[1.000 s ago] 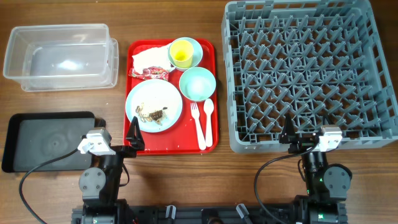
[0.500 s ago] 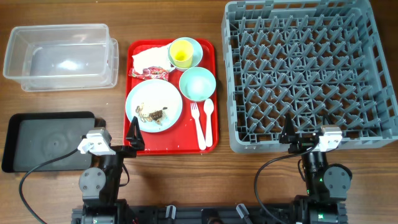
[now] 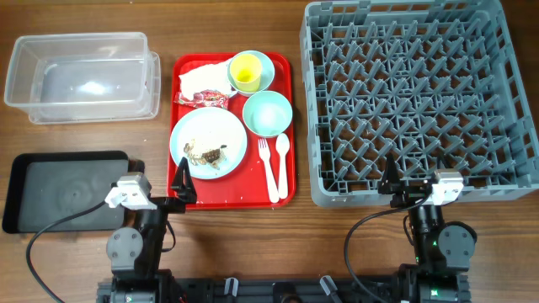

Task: Sort waste into correct bins and load items into the dishwasher rack
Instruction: 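Move the left gripper over the white napkin on the red tray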

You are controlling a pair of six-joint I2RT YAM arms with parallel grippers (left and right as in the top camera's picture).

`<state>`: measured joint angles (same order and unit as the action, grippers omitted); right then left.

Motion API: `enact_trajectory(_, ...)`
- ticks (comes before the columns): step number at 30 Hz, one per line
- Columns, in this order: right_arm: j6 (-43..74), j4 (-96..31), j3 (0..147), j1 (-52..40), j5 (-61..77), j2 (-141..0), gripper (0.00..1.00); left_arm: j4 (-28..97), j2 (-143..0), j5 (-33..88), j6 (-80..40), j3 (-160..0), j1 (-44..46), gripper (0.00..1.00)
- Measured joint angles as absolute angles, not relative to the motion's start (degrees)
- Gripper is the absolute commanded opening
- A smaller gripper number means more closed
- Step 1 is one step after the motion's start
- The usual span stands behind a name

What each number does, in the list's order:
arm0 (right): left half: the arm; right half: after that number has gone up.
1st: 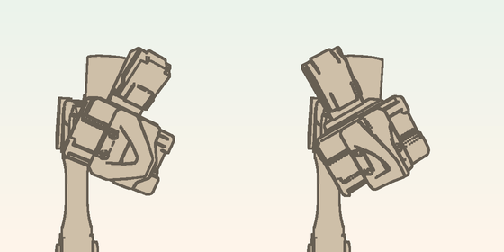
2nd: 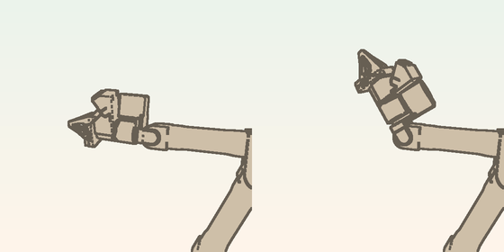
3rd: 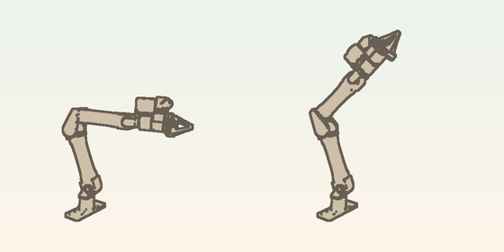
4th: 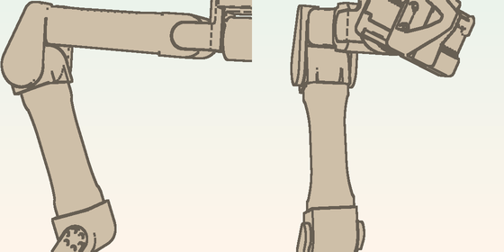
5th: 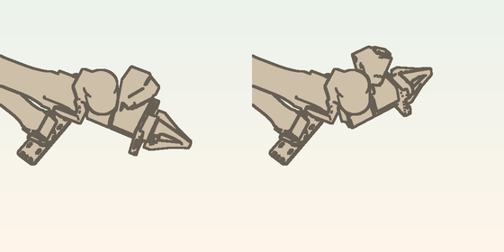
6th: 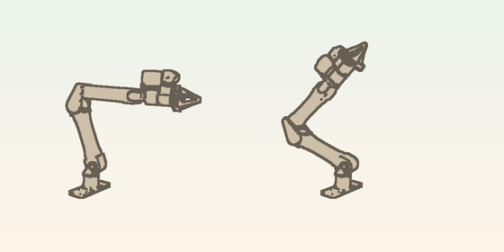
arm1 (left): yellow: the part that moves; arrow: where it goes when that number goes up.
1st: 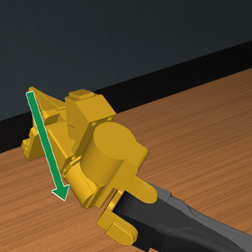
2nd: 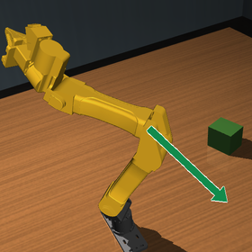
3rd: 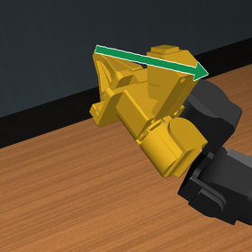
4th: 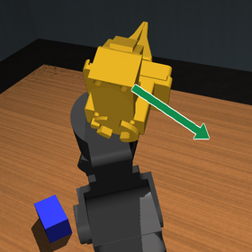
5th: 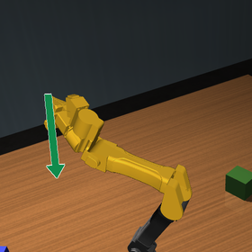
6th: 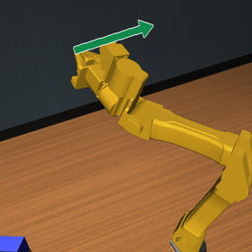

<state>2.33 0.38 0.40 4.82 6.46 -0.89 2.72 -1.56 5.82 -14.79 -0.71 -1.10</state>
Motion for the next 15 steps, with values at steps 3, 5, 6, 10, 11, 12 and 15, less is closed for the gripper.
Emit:
enact_trajectory(3, 2.33, 0.38, 0.40, 4.82, 6.44, -0.89, 1.00, -2.70, -1.58, 11.35, -21.23, -0.51, -1.10, 1.00)
enact_trajectory(5, 2.33, 0.38, 0.40, 4.82, 6.44, -0.91, 1.00, -6.37, -1.61, 14.09, -26.28, -0.47, -1.10, 1.00)
enact_trajectory(6, 2.33, 0.38, 0.40, 4.82, 6.44, -0.91, 1.00, -8.27, -1.61, 15.16, -28.58, -0.47, -1.10, 1.00)
enact_trajectory(10, 2.33, 0.38, 0.40, 4.82, 6.46, -0.91, 1.00, -14.04, -1.67, 16.93, -33.21, -0.40, -1.10, 1.00)
enact_trajectory(11, 2.33, 0.38, 0.40, 4.82, 6.46, -0.91, 1.00, -13.96, -1.69, 17.23, -34.15, -0.62, -1.10, 1.00)
enact_trajectory(12, 2.33, 0.38, 0.40, 4.82, 6.46, -0.91, 1.00, -13.06, -1.87, 17.30, -34.70, -0.95, -1.10, 1.00)
enact_trajectory(15, 2.33, 0.40, 0.40, 4.82, 6.46, -0.91, 1.00, -8.88, -6.61, 17.23, -35.27, -4.82, -1.10, 1.00)
